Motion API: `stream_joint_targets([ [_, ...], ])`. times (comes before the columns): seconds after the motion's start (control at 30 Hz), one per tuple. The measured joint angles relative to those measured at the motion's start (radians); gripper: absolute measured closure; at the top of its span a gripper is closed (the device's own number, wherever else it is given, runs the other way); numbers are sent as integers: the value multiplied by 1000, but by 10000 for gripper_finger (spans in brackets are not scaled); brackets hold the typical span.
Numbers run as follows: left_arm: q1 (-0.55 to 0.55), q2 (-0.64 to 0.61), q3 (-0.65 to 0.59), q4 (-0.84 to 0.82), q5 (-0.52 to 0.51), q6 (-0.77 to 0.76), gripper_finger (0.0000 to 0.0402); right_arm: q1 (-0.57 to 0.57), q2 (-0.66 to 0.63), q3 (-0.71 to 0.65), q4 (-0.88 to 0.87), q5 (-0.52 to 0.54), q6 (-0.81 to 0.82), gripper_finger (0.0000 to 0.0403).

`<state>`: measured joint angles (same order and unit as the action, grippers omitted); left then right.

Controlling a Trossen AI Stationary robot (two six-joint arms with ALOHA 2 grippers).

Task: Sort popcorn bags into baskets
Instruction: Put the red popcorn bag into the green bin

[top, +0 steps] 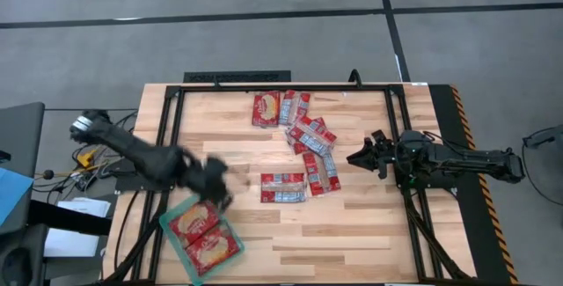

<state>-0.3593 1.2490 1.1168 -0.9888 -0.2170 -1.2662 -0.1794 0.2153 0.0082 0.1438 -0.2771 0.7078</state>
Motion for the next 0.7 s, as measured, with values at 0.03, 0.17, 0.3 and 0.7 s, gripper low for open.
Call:
stream_joint_targets([
  [0.03, 64, -24, 0, -3, -35, 18, 218, 0, 0, 0, 0, 0, 0, 280],
  [0.17, 327, -60, 0, 67, -92, 211, 208, 0, 0, 0, 2, 0, 0, 280],
  [0.3, 543, 0, 1, 237, -22, 475, 184, 0, 0, 0, 3, 0, 0, 279],
  [0.7, 898, 389, 1, 514, 102, 606, 70, 0, 0, 1, 6, -1, 2, 279],
])
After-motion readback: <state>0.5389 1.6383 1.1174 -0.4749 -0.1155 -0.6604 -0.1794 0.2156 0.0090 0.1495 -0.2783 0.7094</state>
